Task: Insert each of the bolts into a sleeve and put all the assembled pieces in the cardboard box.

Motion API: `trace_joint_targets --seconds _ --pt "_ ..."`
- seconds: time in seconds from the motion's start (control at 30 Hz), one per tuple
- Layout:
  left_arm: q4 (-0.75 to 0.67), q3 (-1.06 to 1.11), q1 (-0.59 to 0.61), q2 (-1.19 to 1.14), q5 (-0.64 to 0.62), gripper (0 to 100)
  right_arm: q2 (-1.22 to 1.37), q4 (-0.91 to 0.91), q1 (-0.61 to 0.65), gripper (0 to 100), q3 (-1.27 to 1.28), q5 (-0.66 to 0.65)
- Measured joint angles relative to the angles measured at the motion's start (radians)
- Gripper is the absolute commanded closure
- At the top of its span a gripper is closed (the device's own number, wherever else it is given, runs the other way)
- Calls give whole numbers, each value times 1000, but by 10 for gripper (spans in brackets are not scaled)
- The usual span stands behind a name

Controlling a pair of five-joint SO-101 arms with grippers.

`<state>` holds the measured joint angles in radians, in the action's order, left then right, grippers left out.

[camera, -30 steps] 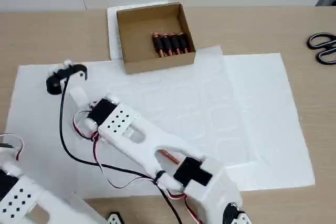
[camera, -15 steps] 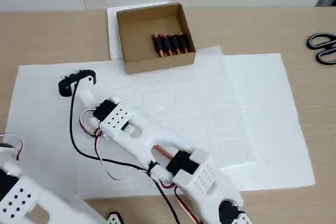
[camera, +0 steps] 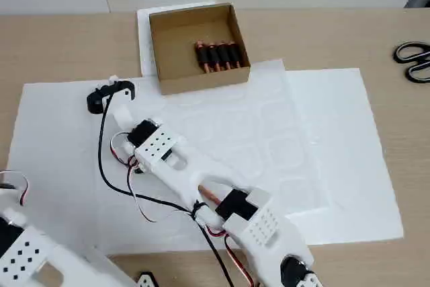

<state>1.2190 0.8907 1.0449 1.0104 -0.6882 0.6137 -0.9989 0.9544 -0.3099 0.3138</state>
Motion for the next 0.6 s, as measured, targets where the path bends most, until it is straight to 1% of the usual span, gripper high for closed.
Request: trace_joint_targets --seconds 0.2,0.27,0.33,0.43,0.6 --pt "0 0 0 0 -9 949 -8 -9 2 988 0 0" --pt "0 0 0 0 -9 949 -8 -29 2 957 0 0" --pt "0 0 -2 0 -9 949 -8 -54 5 894 -2 0" --pt "0 0 -48 0 -9 949 -9 -74 17 813 -5 0" --pt "0 0 -106 0 -9 949 -11 -78 44 800 -6 0"
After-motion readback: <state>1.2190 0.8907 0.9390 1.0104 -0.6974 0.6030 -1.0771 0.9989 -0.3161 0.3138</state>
